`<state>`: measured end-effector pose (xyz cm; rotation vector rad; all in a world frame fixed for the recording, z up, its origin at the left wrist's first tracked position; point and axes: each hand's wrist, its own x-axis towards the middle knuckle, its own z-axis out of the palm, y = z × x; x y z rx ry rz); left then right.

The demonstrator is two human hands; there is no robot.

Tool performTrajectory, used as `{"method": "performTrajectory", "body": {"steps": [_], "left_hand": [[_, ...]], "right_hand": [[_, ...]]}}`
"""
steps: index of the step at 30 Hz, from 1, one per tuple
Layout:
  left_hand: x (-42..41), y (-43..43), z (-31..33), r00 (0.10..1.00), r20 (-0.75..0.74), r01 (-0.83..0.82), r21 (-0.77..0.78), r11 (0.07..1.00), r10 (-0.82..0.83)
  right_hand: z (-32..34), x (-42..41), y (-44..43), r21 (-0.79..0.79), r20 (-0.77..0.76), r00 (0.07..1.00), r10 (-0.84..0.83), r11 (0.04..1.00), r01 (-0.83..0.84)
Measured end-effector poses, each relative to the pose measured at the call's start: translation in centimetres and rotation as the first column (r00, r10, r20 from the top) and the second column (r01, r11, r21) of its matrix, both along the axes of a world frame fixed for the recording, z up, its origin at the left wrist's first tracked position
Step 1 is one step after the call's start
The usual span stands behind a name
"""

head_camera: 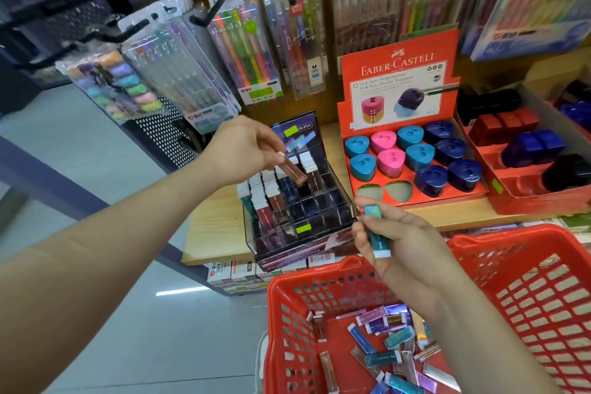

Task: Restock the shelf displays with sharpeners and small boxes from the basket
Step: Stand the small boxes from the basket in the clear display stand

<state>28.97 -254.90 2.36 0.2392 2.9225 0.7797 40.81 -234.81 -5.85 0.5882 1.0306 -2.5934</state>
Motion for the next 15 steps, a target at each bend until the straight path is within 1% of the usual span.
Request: {"method": "performTrajectory", "body": {"steps": [3,5,7,10,15], "left_hand": [[-0.2,-0.6,1.6,0.994,0.102,0.027,0.01,1.0,-0.028],[-0.2,-1.0,1.9,0.987,0.139,0.089,-0.073,0.993,-0.078],[0.0,-1.3,1.5,0.984,0.115,0.155,-0.186,0.97,-0.135],[0.4,-1.4,0.7,0.974,0.034,0.222,-0.341,0.913,-0.224],[1.1,-1.1,0.1,0.95,-0.013,0.276,-0.441,0.854,-0.313]], "right_hand": [[0.0,0.2,-0.1,0.09,-0.01,0.998,0.056,0.994,-0.055],[-0.2,0.3,-0.3,0.157,0.004,0.997,0.071,0.985,-0.071],[-0.3,0.2,-0.4,0.178,0.006,0.997,0.072,0.982,-0.072],[-0.4,0.2,-0.6,0.152,-0.007,0.997,0.081,0.985,-0.079],[-0.3,0.4,-0.9,0.128,-0.009,0.994,0.106,0.986,-0.104]]}}
